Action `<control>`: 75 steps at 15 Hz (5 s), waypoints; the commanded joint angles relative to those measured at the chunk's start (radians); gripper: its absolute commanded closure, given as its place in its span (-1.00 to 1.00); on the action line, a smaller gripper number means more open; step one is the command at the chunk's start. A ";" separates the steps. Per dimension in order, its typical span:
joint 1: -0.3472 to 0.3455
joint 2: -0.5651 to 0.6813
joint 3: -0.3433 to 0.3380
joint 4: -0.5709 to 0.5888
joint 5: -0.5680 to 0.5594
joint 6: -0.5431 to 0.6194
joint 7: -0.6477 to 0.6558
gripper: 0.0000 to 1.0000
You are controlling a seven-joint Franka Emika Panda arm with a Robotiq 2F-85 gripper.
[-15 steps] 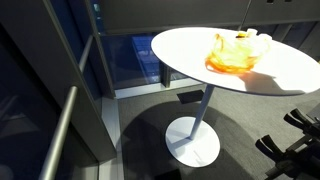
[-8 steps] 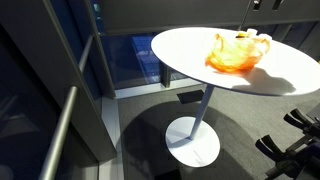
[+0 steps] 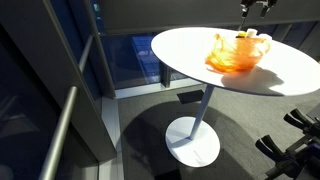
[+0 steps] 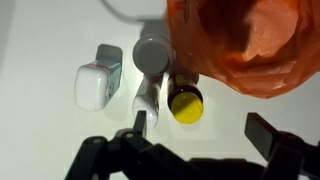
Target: Put the roll on stick in the plastic bag
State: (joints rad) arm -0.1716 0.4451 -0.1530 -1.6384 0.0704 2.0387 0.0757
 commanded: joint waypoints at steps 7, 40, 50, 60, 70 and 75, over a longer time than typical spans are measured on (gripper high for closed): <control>-0.007 0.028 0.007 0.013 0.000 0.006 0.000 -1.00; -0.077 0.123 0.000 0.020 0.013 0.134 -0.017 -0.76; -0.074 0.127 -0.003 0.030 0.010 0.134 -0.009 0.05; -0.068 0.094 0.000 0.016 0.009 0.136 -0.012 0.76; -0.038 0.000 -0.002 -0.014 -0.004 0.144 0.001 0.77; -0.011 -0.079 0.005 -0.022 -0.012 0.139 0.000 0.77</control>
State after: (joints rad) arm -0.1993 0.4332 -0.1532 -1.6246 0.0706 2.1698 0.0689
